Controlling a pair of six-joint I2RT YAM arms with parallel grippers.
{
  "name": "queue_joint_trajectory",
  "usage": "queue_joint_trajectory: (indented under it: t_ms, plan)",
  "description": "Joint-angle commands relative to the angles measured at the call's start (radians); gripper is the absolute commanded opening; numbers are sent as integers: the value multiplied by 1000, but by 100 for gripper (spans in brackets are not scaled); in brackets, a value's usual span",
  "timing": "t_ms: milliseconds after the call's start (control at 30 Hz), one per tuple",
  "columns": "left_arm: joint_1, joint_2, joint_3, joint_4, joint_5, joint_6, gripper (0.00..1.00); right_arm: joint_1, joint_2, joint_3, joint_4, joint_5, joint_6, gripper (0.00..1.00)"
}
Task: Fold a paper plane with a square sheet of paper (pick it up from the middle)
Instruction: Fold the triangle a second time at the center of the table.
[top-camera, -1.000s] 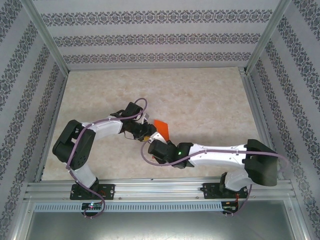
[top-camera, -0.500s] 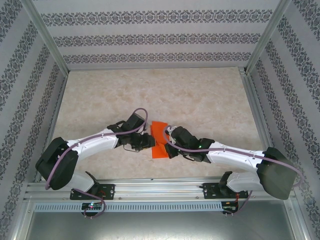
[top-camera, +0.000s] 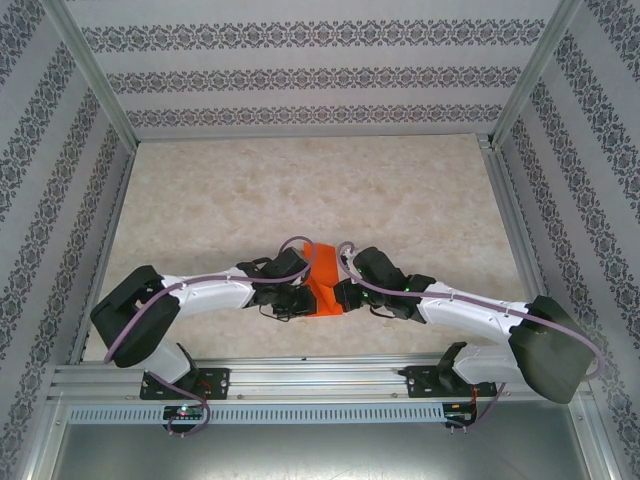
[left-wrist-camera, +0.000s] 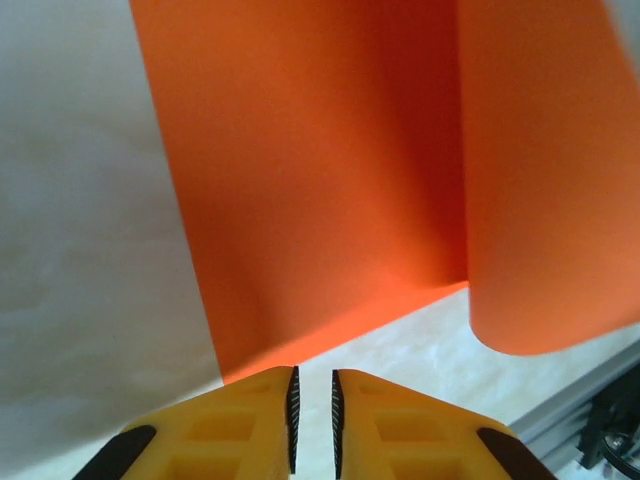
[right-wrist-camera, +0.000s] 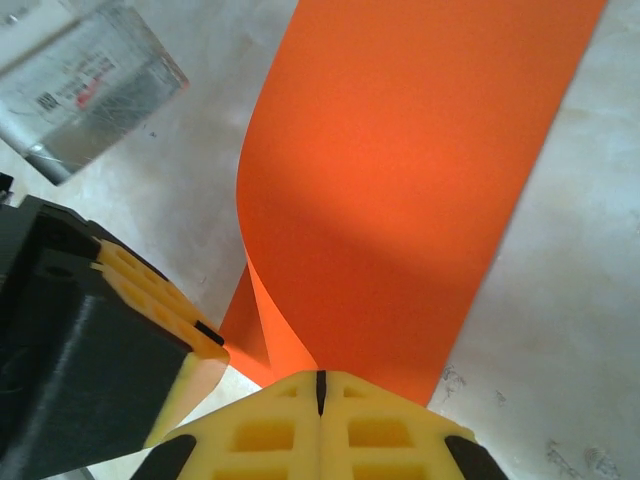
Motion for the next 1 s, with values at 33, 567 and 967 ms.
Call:
queue_joint_trajectory:
  t_ms: [33,567,967]
  plan:
    - [-13,29,4,52,-51,-37,19,-7,5,-1,20,-18,9,4]
    - [-12,26,3,-131,-211,27,16,-26,108,68,-22,-1,-21,5]
    - [-11,34,46,-226,-277,95,16,-37,179,144,-55,-4,-86,5]
